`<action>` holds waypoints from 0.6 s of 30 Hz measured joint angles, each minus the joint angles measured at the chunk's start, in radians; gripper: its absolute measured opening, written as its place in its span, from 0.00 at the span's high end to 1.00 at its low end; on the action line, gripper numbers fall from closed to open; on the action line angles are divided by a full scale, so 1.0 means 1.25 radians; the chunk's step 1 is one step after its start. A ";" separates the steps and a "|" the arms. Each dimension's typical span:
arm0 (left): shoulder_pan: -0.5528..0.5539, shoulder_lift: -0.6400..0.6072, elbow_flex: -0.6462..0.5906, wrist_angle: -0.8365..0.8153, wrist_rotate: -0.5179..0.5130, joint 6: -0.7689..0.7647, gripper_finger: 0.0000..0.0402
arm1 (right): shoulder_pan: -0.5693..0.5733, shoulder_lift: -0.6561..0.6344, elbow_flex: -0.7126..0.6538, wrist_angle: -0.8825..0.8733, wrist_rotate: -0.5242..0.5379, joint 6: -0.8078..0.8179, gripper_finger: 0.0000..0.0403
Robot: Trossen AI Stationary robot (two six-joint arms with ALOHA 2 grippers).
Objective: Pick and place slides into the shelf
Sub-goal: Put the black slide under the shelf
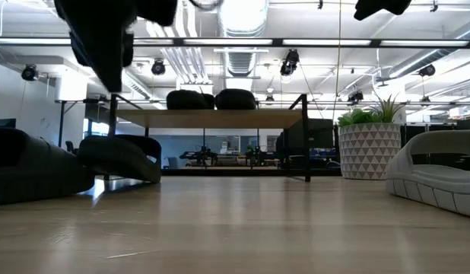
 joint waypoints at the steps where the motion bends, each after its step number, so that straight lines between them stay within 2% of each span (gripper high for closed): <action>1: 0.003 0.014 0.002 -0.002 0.008 0.002 0.98 | 0.000 0.000 0.000 0.000 0.000 0.000 0.82; 7: 0.003 0.097 0.048 -0.027 0.011 0.090 1.00 | 0.000 0.000 0.000 0.000 0.008 0.003 0.82; 14: 0.016 0.188 0.146 -0.201 0.005 0.169 1.00 | 0.000 0.000 0.000 0.000 0.019 0.022 0.82; 18: 0.036 0.217 0.153 -0.215 0.017 0.193 1.00 | 0.000 0.000 0.000 0.000 0.019 0.032 0.82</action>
